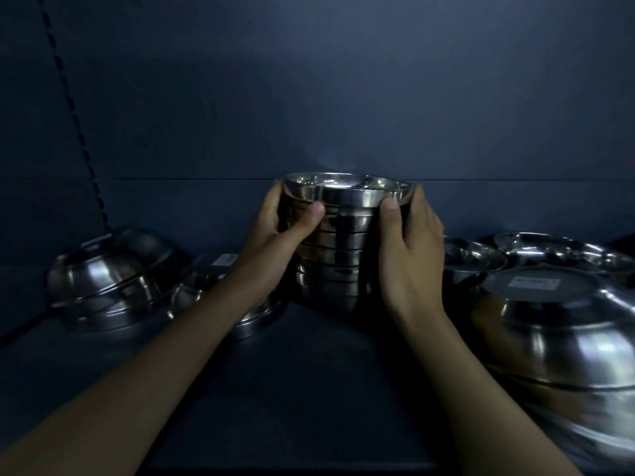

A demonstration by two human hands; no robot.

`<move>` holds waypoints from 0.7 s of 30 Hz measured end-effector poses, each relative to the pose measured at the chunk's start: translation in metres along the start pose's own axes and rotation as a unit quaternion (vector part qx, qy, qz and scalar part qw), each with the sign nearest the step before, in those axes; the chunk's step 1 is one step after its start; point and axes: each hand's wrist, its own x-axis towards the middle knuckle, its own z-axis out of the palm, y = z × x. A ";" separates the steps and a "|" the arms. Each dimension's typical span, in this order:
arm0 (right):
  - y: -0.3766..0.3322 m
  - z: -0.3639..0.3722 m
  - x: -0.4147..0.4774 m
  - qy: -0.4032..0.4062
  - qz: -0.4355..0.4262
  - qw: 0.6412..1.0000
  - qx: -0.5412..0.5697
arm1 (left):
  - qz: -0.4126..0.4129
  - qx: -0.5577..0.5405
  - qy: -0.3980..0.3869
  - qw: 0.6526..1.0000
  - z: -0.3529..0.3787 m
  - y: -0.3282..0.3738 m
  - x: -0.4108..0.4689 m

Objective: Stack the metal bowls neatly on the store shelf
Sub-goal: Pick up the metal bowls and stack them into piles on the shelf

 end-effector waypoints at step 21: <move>0.000 -0.001 -0.003 0.009 0.005 1.000 -0.021 | -0.041 0.056 0.024 0.997 0.001 -0.001 -0.006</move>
